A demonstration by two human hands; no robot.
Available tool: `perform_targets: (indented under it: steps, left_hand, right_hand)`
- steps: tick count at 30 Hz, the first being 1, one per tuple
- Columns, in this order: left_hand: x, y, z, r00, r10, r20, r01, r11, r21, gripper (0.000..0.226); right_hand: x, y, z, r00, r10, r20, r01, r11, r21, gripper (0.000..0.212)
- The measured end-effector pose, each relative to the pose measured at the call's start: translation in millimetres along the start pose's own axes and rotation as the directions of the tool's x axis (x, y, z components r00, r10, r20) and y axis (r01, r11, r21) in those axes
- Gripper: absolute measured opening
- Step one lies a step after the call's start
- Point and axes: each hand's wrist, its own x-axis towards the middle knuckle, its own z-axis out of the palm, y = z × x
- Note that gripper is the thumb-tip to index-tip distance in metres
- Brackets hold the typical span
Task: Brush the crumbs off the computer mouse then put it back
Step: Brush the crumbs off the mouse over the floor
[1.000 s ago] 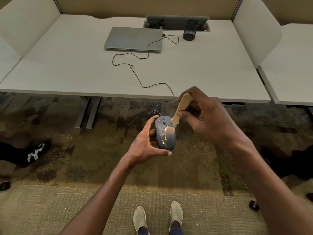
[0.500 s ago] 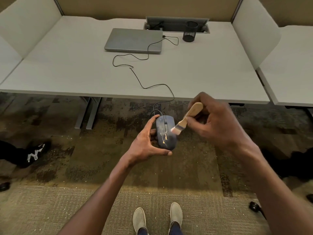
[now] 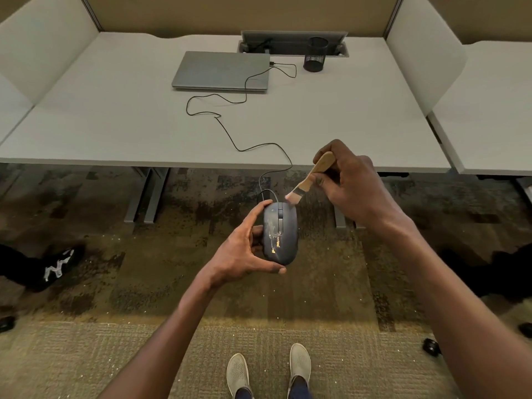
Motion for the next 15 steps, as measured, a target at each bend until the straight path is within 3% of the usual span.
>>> perform_targets:
  steps: [6,15]
  left_hand:
    - [-2.5,0.5,-0.3,1.0,0.001,-0.016,-0.001,1.0,0.009,0.133]
    - [-1.0,9.9,-1.1,1.0,-0.003,0.004,0.003,0.999,0.037,0.135]
  right_hand:
    - [-11.2,4.6,5.8,0.992,0.003,-0.123,-0.008,0.999,-0.04,0.01]
    - [-35.0,11.8,24.6,0.983,0.154,-0.095,-0.154,0.988,0.011,0.012]
